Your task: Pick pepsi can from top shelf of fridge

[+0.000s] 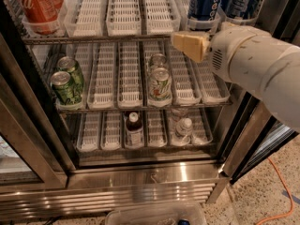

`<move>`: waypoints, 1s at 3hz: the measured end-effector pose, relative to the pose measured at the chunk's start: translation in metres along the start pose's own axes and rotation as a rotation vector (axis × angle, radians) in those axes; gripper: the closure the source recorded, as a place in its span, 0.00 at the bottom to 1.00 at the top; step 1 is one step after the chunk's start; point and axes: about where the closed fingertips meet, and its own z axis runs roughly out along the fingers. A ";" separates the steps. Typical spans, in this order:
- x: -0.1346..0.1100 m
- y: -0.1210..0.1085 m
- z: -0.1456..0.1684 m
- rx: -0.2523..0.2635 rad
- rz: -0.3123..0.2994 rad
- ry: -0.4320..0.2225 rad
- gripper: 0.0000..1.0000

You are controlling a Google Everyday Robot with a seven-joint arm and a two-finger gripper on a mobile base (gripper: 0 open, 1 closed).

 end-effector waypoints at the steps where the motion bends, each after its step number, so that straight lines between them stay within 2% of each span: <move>1: 0.001 -0.016 0.002 0.033 -0.005 -0.021 0.19; 3: -0.016 -0.017 0.019 0.047 0.022 -0.089 0.26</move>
Offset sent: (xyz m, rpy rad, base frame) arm 0.0470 0.0058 0.0264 0.0302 -0.0765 -0.0799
